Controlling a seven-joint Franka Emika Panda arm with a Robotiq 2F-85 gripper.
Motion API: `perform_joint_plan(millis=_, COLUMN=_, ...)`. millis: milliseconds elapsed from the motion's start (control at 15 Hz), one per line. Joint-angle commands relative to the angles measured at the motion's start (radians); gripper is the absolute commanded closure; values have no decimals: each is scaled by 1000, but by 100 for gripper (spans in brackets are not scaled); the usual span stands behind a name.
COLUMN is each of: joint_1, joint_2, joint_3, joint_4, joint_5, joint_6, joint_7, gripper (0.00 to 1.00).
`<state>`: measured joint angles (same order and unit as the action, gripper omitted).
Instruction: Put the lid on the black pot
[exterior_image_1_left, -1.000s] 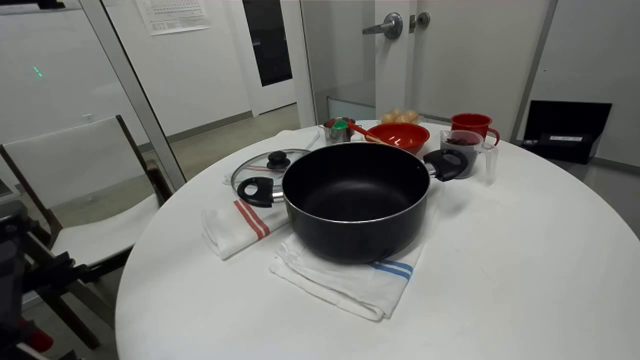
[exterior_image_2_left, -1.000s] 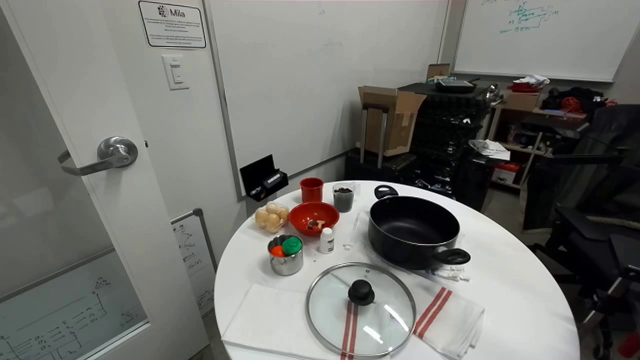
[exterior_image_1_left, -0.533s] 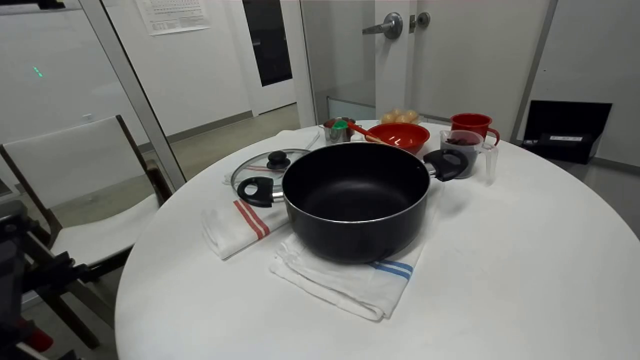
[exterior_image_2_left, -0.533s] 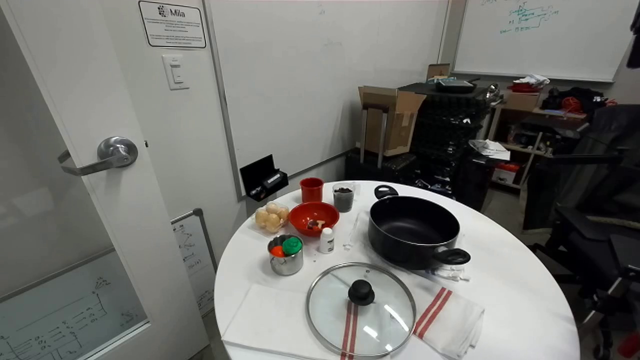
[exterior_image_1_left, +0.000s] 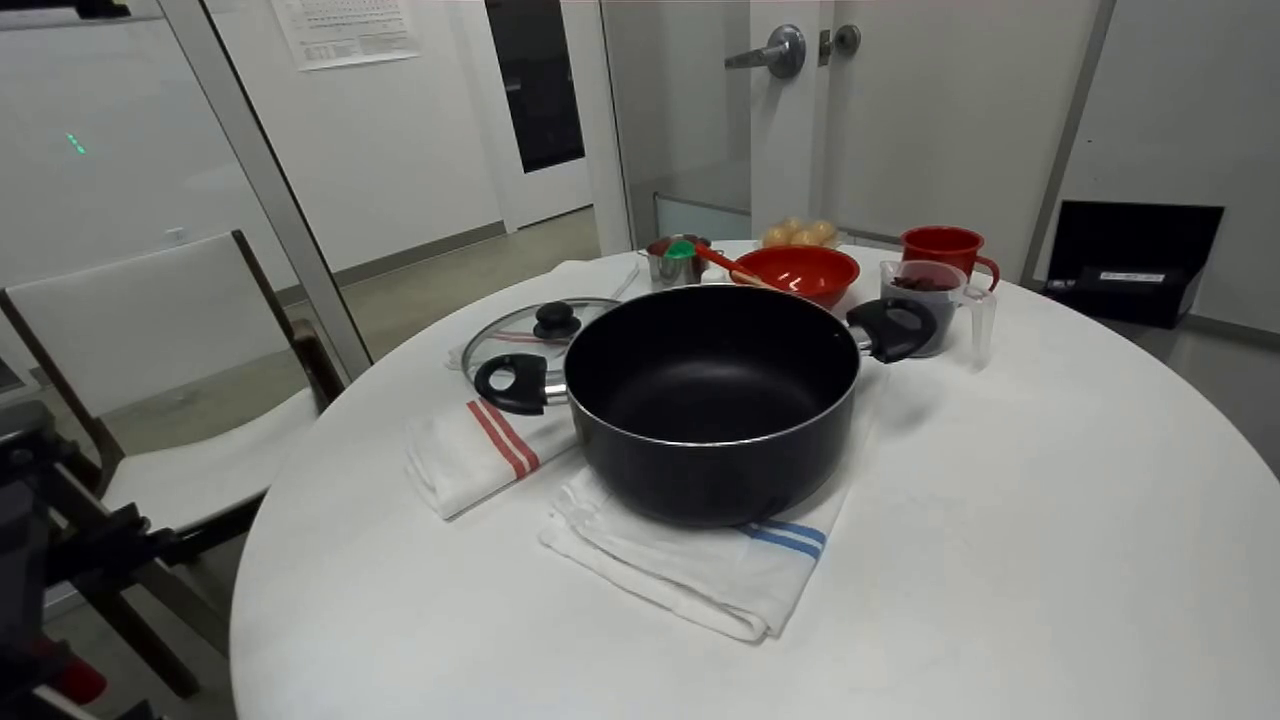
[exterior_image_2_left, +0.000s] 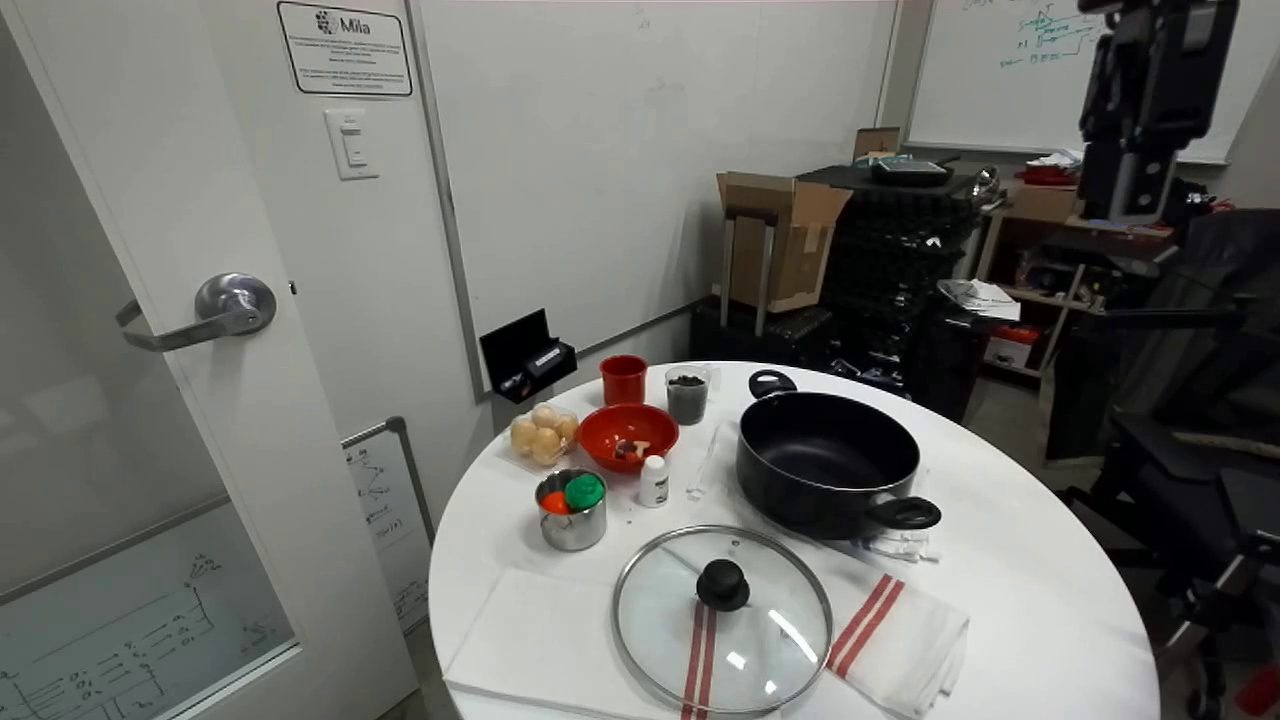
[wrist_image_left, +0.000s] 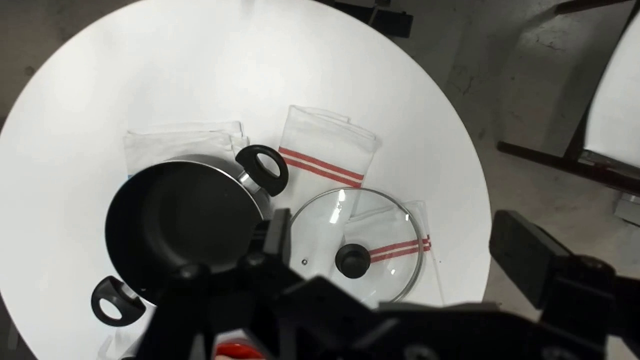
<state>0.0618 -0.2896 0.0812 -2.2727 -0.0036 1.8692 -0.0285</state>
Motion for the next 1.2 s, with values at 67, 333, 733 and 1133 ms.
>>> perform_joint_plan(millis=67, joint_1=17, joint_2=171, joint_3=30, joint_4=87, joint_5=-95, joint_6=100, joint_7=0, gripper=0)
perform_joint_plan(millis=333, joint_1=38, joint_2=299, joint_3=41, joint_4=128, joint_5=-107, joint_6=189, joint_7=-28, gripper=0)
perform_joint_plan(millis=733, joint_1=50, joint_2=482, joint_3=40, joint_4=192, joint_5=-101, joint_6=335, joint_7=-82, gripper=0)
perform_joint_plan(millis=1133, joint_1=43, joint_2=661, joint_3=27, joint_4=271, joint_5=-110, joint_6=462, joint_7=-116, gripper=0)
